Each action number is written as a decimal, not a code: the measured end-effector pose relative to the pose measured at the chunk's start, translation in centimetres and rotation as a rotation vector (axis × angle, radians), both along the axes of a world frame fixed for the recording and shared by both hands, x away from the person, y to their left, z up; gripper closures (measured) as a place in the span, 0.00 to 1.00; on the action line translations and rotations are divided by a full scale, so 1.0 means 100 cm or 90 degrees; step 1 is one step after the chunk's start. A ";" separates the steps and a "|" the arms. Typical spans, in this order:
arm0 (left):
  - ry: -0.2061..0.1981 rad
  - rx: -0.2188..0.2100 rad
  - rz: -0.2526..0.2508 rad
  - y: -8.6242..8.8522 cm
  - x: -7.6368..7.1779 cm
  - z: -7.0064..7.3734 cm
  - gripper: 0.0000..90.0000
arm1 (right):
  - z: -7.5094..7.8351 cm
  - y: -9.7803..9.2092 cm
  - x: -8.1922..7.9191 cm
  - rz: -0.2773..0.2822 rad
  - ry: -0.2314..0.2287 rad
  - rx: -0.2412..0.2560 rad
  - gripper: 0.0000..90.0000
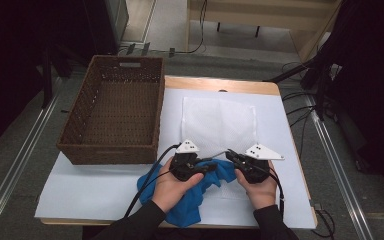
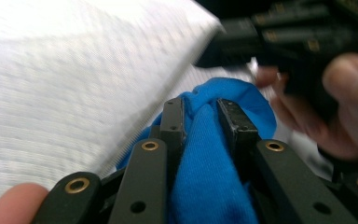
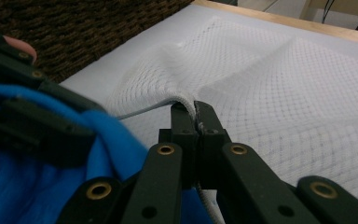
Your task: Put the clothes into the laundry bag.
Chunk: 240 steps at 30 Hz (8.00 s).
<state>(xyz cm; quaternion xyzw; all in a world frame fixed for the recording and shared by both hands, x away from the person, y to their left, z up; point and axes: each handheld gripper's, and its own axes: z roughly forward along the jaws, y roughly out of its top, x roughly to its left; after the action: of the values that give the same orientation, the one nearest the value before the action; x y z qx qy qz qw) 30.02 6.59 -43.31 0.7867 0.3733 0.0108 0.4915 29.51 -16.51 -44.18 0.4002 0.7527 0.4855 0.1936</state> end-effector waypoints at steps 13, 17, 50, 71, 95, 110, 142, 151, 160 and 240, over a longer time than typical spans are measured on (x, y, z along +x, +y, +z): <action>-0.016 -0.042 0.048 0.005 -0.001 0.000 0.83 | 0.006 0.002 -0.004 0.007 -0.010 0.004 1.00; -0.002 -0.046 0.028 0.001 -0.002 -0.001 0.83 | 0.006 0.003 -0.004 0.009 -0.011 0.004 1.00; -0.047 0.017 0.189 -0.028 0.004 -0.017 0.86 | 0.021 0.012 -0.017 0.037 -0.034 0.019 1.00; -0.018 0.108 0.054 -0.006 -0.012 -0.012 0.30 | 0.020 0.005 -0.015 0.026 -0.034 0.023 1.00; -0.008 0.065 0.062 -0.025 0.000 -0.013 0.87 | 0.023 0.011 -0.020 0.034 -0.042 0.027 1.00; -0.021 0.033 0.075 -0.021 -0.002 -0.013 0.47 | 0.022 0.005 -0.018 0.029 -0.043 0.033 1.00; -0.054 0.028 0.101 -0.016 -0.009 -0.002 0.85 | 0.024 0.008 -0.021 0.026 -0.052 0.038 1.00; -0.027 0.048 0.082 -0.021 -0.003 -0.018 0.58 | 0.021 0.007 -0.020 0.027 -0.045 0.033 1.00; -0.014 0.062 0.029 0.010 -0.018 -0.009 0.22 | 0.020 0.002 -0.018 0.015 -0.043 0.035 1.00; -0.077 0.045 0.068 -0.026 -0.011 -0.030 0.62 | 0.025 0.007 -0.023 0.026 -0.045 0.045 1.00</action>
<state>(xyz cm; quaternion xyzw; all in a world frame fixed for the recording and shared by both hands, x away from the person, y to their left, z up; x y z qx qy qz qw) 28.97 3.96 -46.34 0.7803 0.3838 0.0974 0.4840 27.24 -15.78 -41.69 0.3736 0.7360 0.5294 0.1962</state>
